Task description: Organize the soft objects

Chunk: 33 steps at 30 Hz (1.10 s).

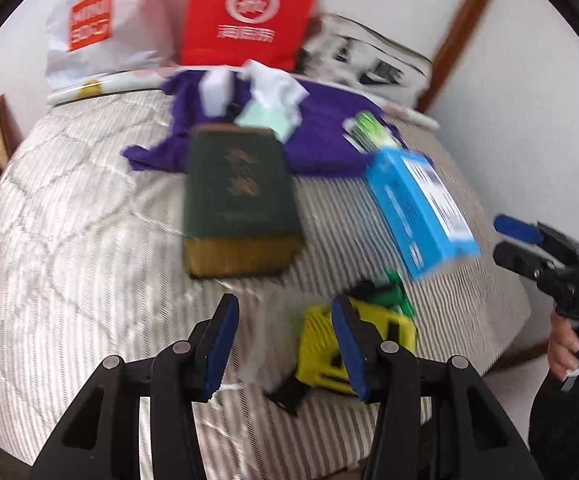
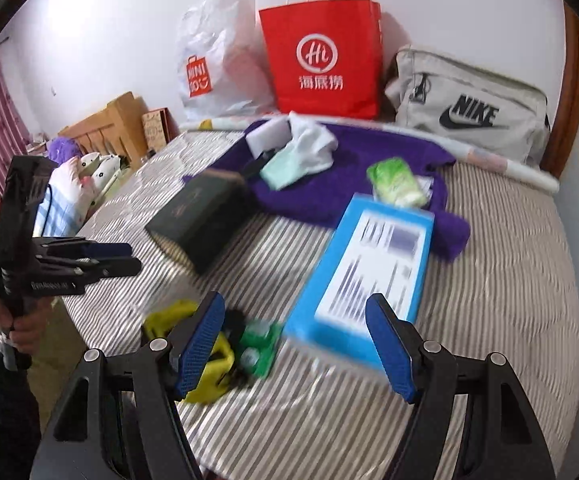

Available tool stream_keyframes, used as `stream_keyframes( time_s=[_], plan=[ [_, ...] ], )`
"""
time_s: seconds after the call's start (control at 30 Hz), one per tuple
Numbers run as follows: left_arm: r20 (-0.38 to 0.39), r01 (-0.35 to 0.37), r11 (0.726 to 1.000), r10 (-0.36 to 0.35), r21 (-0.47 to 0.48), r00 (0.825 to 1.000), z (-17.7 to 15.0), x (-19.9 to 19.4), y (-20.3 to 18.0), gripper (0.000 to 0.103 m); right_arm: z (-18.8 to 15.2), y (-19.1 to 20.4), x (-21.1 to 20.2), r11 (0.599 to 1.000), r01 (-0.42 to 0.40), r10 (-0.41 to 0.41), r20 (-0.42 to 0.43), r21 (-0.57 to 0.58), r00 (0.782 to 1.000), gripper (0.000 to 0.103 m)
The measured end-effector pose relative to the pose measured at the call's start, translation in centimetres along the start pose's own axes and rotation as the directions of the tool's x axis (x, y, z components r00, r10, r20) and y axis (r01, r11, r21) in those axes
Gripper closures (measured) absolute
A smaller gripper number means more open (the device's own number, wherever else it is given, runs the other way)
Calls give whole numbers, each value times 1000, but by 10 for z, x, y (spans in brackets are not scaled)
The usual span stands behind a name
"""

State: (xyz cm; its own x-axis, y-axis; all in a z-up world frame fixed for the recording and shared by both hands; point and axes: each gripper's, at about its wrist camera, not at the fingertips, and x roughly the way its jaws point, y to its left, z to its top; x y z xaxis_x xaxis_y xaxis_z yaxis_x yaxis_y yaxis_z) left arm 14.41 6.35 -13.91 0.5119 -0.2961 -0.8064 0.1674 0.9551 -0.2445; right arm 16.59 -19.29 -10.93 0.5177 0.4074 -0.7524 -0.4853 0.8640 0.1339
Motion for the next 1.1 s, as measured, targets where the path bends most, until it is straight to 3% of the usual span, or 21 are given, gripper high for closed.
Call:
stream_keyframes(
  time_s=[0.23, 0.4, 0.43, 0.57, 0.63, 0.93, 1.1],
  plan=[
    [-38, 15, 995, -11, 102, 999, -20, 22, -25, 57, -38, 8, 0, 1000, 14, -13, -40, 5, 999, 30],
    [-89, 27, 998, -21, 64, 996, -25, 49, -23, 57, -56, 6, 4, 1000, 7, -5, -72, 30, 997, 30],
    [-67, 23, 998, -19, 63, 998, -25, 50, -25, 57, -59, 5, 5, 999, 4, -2, -77, 33, 997, 31],
    [-26, 9, 997, -7, 74, 1000, -23, 51, -31, 74, -67, 2, 11, 999, 1, 2, -107, 36, 994, 33],
    [-31, 30, 998, -29, 49, 999, -20, 51, -28, 76, -69, 1, 13, 999, 1, 4, -118, 38, 993, 34],
    [71, 46, 998, -42, -47, 997, -18, -1, -6, 79, -72, 5, 24, 998, -29, 36, -135, 52, 990, 34],
    [85, -64, 995, 71, -83, 994, -22, -22, 21, 79, -68, 22, 32, 998, -57, 58, -127, 18, 990, 34]
  ],
)
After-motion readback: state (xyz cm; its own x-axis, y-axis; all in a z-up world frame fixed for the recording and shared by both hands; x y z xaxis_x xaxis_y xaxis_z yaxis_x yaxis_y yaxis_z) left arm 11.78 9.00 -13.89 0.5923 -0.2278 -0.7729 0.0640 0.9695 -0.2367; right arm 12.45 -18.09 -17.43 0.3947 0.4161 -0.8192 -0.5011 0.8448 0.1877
